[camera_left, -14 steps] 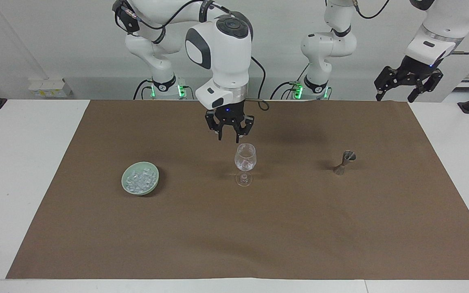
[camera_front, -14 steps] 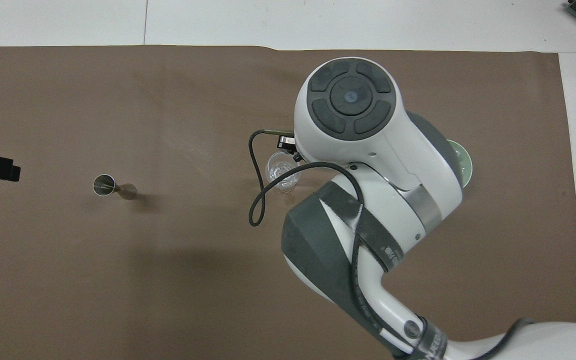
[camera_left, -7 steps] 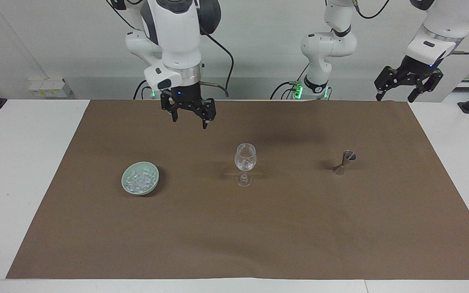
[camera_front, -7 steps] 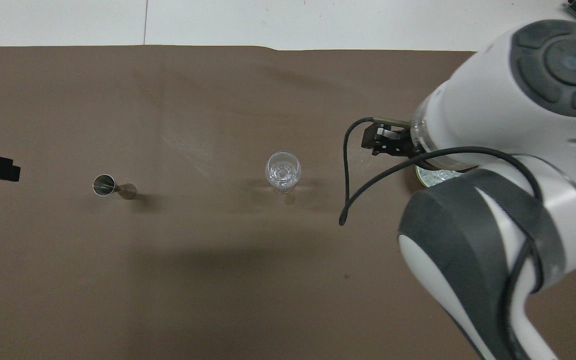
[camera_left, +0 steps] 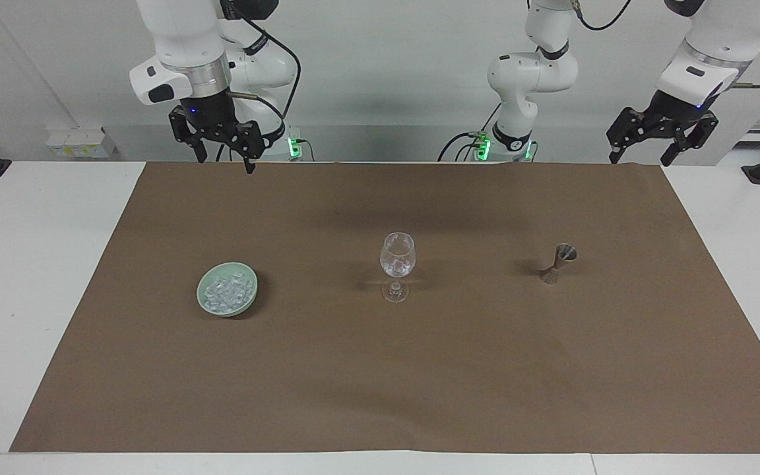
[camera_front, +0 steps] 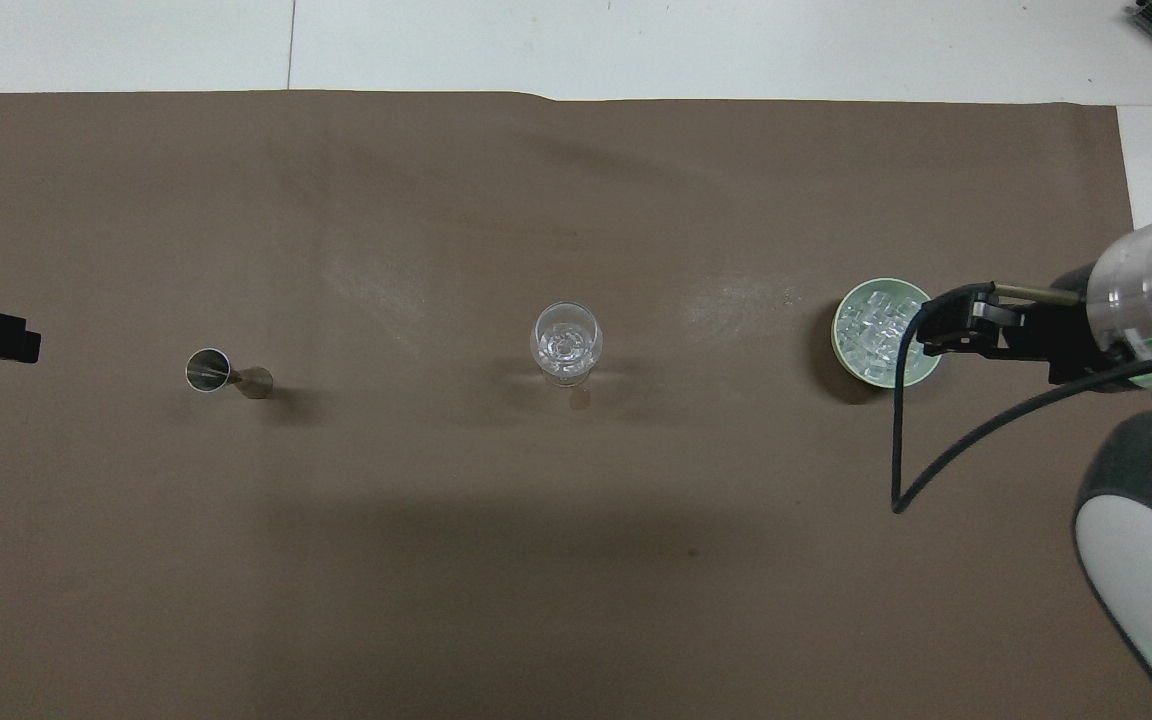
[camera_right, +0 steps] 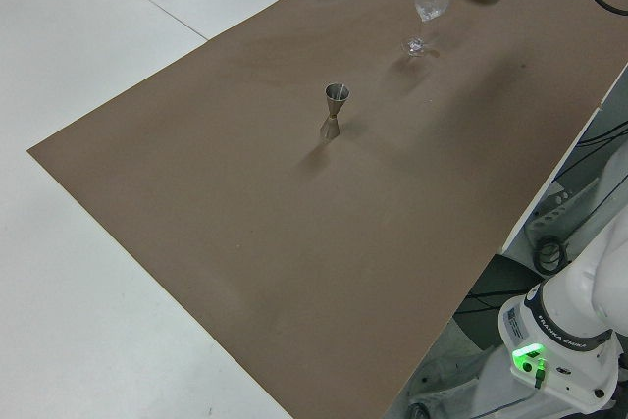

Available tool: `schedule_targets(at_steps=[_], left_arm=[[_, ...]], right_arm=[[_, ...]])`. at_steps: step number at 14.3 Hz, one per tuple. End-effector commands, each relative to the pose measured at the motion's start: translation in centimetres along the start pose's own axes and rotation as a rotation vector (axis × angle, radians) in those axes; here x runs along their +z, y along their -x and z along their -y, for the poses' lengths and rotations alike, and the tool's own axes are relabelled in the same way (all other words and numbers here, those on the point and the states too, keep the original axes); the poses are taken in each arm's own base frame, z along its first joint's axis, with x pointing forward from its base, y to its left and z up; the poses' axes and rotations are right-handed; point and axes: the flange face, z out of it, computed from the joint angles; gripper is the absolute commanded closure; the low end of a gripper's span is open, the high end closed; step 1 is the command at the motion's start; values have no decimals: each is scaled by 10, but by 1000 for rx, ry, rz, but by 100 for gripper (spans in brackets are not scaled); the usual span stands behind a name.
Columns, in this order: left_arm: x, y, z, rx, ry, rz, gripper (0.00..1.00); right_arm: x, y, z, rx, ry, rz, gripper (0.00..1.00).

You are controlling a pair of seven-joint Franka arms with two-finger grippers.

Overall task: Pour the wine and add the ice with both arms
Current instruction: 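Carry the ice cup back and set it down with the right gripper, then open the right gripper and draw it back from the ice cup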

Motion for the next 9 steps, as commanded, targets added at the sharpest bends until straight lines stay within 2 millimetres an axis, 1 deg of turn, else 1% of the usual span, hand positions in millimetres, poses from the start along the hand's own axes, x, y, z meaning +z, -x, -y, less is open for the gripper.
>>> schedule_targets(at_steps=[1, 3, 5, 7, 9], left_arm=[[-3, 7, 4, 11, -20, 0, 0], [-3, 7, 5, 10, -20, 0, 0], [-3, 7, 4, 11, -20, 0, 0], [-3, 7, 4, 11, -20, 0, 0], [-3, 7, 4, 11, -20, 0, 0]], right_arm=[[-8, -4, -29, -19, -46, 18, 0], [-23, -8, -40, -4, -51, 17, 0], [-28, -17, -41, 2, -49, 29, 0], [-27, -22, -42, 3, -46, 56, 0], [-23, -24, -54, 25, -61, 88, 0]])
